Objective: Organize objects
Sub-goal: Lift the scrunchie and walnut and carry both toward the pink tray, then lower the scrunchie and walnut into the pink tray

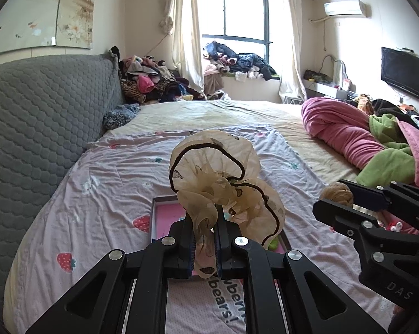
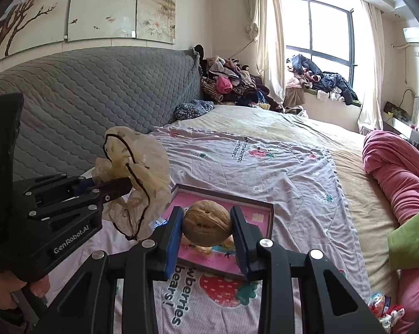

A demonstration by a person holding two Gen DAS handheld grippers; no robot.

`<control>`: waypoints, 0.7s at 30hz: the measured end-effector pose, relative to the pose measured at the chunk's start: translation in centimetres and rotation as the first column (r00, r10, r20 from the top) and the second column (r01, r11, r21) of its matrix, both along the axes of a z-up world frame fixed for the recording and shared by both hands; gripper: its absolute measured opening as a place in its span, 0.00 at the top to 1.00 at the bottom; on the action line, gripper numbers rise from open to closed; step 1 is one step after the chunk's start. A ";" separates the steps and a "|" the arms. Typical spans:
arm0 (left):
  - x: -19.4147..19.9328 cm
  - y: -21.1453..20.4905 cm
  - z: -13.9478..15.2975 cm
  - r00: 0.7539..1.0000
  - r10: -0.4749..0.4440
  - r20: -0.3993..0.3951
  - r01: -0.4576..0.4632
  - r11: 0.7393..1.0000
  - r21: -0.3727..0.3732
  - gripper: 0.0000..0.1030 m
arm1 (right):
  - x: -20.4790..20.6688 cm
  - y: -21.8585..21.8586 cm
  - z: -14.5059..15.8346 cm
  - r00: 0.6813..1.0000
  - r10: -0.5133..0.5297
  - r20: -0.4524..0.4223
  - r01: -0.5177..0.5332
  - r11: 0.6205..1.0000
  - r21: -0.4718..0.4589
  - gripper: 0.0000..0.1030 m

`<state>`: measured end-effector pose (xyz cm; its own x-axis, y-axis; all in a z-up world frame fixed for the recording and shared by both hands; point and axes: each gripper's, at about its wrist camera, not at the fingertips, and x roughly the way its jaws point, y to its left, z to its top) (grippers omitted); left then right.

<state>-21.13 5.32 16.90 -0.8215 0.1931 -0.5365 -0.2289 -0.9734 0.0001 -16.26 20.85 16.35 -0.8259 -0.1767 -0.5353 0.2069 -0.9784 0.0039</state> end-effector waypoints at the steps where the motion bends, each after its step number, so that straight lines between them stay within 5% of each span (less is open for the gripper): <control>1: -0.4 0.0 -0.2 1.000 -0.001 0.002 0.001 1.000 0.000 0.90 | -0.3 0.0 -0.2 1.000 0.001 0.000 -0.001 1.000 -0.003 0.66; 21: -7.3 0.0 -7.1 0.998 0.025 0.058 -0.024 1.000 -0.013 0.90 | -6.5 1.0 -6.4 0.999 -0.007 0.042 0.009 0.999 -0.051 0.66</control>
